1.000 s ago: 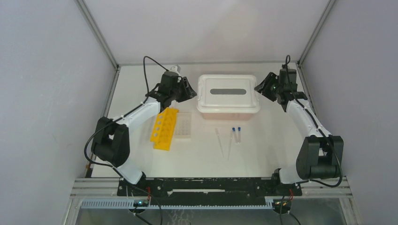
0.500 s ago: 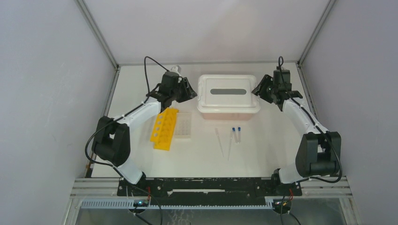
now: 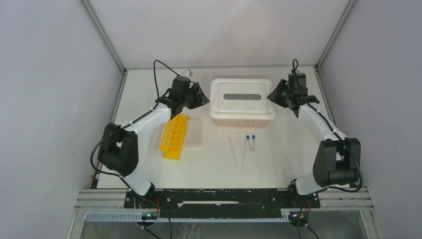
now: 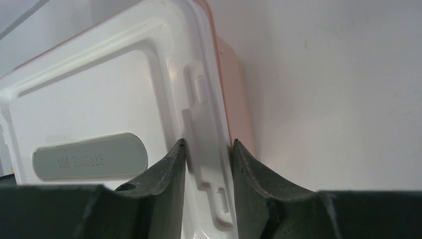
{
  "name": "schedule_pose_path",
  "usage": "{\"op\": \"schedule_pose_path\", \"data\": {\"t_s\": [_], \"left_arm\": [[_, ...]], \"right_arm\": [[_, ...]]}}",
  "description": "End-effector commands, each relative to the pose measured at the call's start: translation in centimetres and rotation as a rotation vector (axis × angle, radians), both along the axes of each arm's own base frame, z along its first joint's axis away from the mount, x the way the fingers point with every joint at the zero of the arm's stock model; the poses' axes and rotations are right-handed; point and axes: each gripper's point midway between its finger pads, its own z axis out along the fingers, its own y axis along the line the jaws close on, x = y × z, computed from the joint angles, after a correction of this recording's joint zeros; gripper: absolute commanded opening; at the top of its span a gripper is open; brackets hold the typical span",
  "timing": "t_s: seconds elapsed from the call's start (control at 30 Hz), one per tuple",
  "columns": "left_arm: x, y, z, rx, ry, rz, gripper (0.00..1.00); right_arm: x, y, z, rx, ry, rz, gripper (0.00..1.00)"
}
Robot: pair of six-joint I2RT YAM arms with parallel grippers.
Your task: Organize the chemistry lab equipment
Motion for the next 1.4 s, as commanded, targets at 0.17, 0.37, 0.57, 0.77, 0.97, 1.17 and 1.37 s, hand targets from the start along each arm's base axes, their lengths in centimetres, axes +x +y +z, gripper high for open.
{"op": "schedule_pose_path", "data": {"t_s": [0.17, 0.37, 0.57, 0.77, 0.97, 1.17, 1.37], "left_arm": [[1.8, -1.5, 4.0, -0.021, -0.099, -0.028, 0.49], [2.2, 0.6, 4.2, 0.042, -0.113, 0.052, 0.50], [2.5, 3.5, 6.0, 0.117, -0.171, 0.164, 0.51], [2.2, 5.2, 8.3, 0.145, -0.232, 0.224, 0.52], [1.6, 5.8, 11.7, 0.117, -0.301, 0.242, 0.51], [2.1, 4.2, 13.9, 0.092, -0.366, 0.177, 0.50], [2.9, 2.9, 14.6, 0.079, -0.396, 0.154, 0.51]], "right_arm": [[1.2, 0.7, 0.4, -0.003, -0.013, 0.007, 0.32], [1.7, 0.2, 2.1, -0.026, -0.054, -0.002, 0.50], [2.2, -0.4, 4.4, -0.067, -0.096, -0.015, 0.58], [2.7, -0.6, 7.1, -0.141, -0.161, -0.045, 0.59], [3.6, 1.0, 9.2, -0.199, -0.200, -0.019, 0.45], [5.5, 2.7, 8.2, -0.221, -0.186, 0.018, 0.21], [7.3, 3.9, 5.2, -0.237, -0.131, 0.052, 0.12]]}}
